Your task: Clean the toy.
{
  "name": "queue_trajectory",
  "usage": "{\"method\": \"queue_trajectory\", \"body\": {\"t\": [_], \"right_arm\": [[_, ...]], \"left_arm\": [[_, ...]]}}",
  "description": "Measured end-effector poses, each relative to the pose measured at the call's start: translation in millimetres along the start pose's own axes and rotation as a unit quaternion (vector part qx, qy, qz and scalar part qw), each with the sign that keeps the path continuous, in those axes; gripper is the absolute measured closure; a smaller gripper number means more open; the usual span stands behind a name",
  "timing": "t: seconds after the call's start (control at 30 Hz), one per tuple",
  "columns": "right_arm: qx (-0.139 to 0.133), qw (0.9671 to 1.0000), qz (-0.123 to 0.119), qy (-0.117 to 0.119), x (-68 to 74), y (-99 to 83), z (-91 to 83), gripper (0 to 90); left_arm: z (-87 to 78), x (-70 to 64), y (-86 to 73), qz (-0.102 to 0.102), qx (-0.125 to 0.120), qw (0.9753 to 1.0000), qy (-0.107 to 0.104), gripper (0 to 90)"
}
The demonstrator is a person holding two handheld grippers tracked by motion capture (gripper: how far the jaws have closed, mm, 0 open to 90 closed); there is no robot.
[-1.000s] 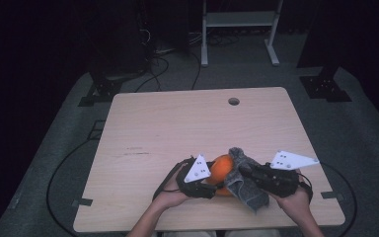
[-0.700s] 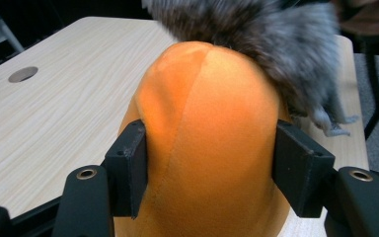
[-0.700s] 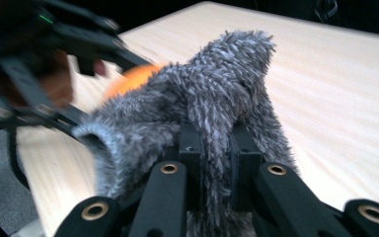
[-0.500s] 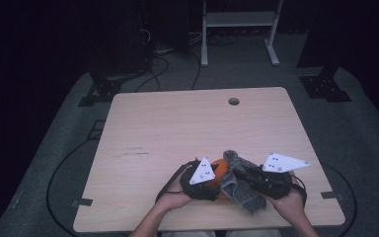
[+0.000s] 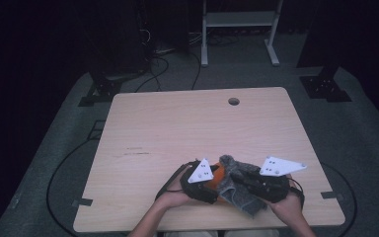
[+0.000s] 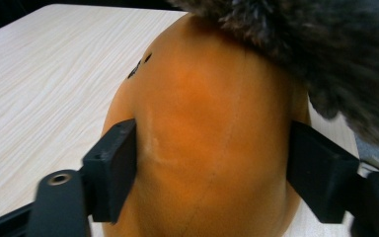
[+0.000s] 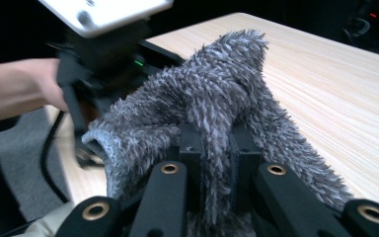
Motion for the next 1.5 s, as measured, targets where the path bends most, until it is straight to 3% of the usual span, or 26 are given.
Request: {"method": "queue_trajectory", "body": {"t": [0.07, 0.17, 0.23, 0.4, 0.5, 0.63, 0.7, 0.83, 0.87, 0.93, 1.0, 1.07, 1.23, 1.3, 1.37, 1.43, 1.5], "right_arm": [[0.004, 0.9999, -0.006, -0.011, -1.0, 0.8, 2.3, 79.5], [-0.004, 0.9995, 0.017, -0.026, -19.2, -6.7, -2.5, 79.5], [-0.01, 0.9985, 0.044, -0.029, -29.8, -13.6, -7.7, 79.4], [-0.001, 0.9961, 0.066, -0.058, -44.6, -25.3, -16.8, 79.5], [-0.009, 0.997, 0.058, -0.049, -37.3, -18.3, -15.7, 79.6], [-0.011, 0.9998, 0.011, -0.013, -7.2, -1.1, -5.7, 79.6], [-0.002, 0.9998, -0.008, -0.017, 0.0, 0.8, -1.5, 79.5], [-0.007, 0.9996, 0.025, -0.01, -15.8, -7.9, -3.8, 79.6], [-0.01, 0.9993, 0.035, -0.004, -18.8, -10.1, -4.9, 79.5], [-0.01, 0.9995, 0.031, 0.001, -16.9, -9.5, -4.0, 79.4], [-0.001, 0.9999, 0.013, 0.002, -12.5, -7.6, -1.9, 79.3], [-0.001, 1.0, 0.009, 0.0, -14.3, -7.8, -3.9, 79.2], [-0.005, 0.9989, 0.04, -0.025, -34.0, -20.2, -14.9, 79.3], [-0.004, 0.9982, 0.052, -0.029, -41.1, -25.9, -16.5, 79.3], [-0.005, 0.9977, 0.06, -0.033, -44.2, -28.9, -17.6, 79.3], [-0.004, 0.9974, 0.061, -0.038, -46.0, -29.7, -18.5, 79.3], [-0.005, 0.997, 0.067, -0.038, -47.3, -30.1, -18.8, 79.3]], "left_arm": [[-2.7, 0.0, 0.5, 0.002, 0.002, 1.0, 0.003, 30.2], [-3.6, 1.8, -0.4, -0.009, -0.005, 0.9999, -0.002, 32.2], [-2.7, 2.4, -0.1, -0.01, -0.007, 0.9999, -0.005, 32.3], [-1.4, 5.1, -0.5, -0.022, -0.013, 0.9996, -0.009, 32.5], [-1.1, 4.3, -0.9, -0.025, -0.013, 0.9996, -0.003, 32.4], [0.7, 2.0, 0.0, -0.022, -0.013, 0.9997, 0.001, 32.4], [0.4, 1.4, -0.1, -0.02, -0.014, 0.9997, 0.0, 32.2], [-1.5, 4.4, -1.6, -0.028, -0.025, 0.9988, -0.033, 18.1], [-1.2, 5.1, -2.1, -0.028, -0.024, 0.9989, -0.029, 16.5], [2.1, 4.9, -2.6, -0.027, -0.015, 0.9993, -0.021, 14.3], [2.7, 3.8, -3.3, -0.011, -0.015, 0.9997, -0.016, 18.7], [1.2, 4.6, -4.0, -0.013, -0.022, 0.9995, -0.017, 24.2], [-0.9, 5.7, -2.9, -0.023, -0.032, 0.999, -0.02, 28.4], [-3.0, 6.3, -3.7, -0.019, -0.043, 0.9983, -0.033, 26.1], [-3.5, 9.0, -6.1, -0.025, -0.038, 0.9979, -0.046, 19.6], [-0.5, 11.8, -9.1, -0.022, -0.017, 0.9994, -0.019, 17.0], [2.3, 13.0, -12.0, -0.034, -0.024, 0.9989, -0.022, 20.1]]}}
Point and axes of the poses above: each handheld gripper's, and its own axes: z roughly forward along the jaws, y roughly out of its top, x roughly to its left, the point moved 1 cm from there along z, roughly forward along the jaws, and after that the axes turned 2 degrees about y, right-handed, at the moved point
